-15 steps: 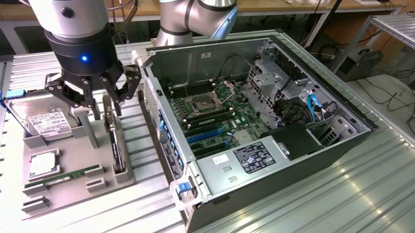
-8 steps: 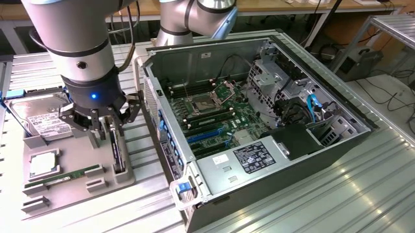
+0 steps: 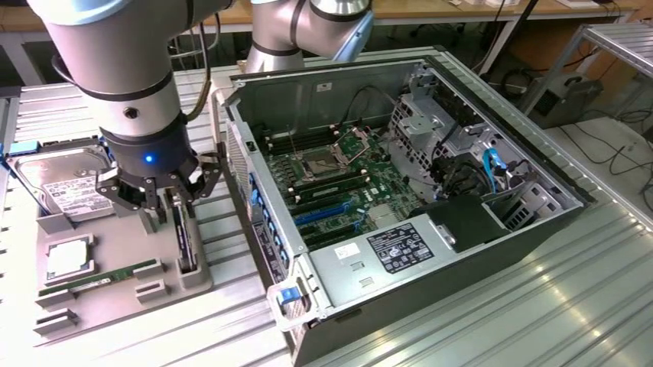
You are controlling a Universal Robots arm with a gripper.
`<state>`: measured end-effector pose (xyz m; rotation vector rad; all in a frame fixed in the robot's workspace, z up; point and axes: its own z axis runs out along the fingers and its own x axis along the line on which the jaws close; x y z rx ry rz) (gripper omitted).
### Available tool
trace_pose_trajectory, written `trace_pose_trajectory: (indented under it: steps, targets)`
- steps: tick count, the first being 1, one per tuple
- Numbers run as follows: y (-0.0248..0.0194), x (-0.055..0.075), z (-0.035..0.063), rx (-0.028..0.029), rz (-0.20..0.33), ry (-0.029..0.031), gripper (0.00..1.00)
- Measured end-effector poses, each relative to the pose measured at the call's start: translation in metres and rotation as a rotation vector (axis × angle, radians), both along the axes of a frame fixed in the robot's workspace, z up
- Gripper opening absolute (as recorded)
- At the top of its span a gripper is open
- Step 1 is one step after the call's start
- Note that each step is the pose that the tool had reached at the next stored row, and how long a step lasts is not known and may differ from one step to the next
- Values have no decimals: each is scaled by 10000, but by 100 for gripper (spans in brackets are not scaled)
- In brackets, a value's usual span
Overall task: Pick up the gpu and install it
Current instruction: 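Pick up the gpu and move the gpu toward the slot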
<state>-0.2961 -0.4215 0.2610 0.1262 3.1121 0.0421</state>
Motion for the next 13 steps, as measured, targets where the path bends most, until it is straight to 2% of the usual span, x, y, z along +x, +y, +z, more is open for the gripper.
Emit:
trace_pose_trajectory:
  steps: [4,13]
  targets:
    - [37,-9,-72,0,-34,1,42]
    - [39,-14,-134,1,-37,10,42]
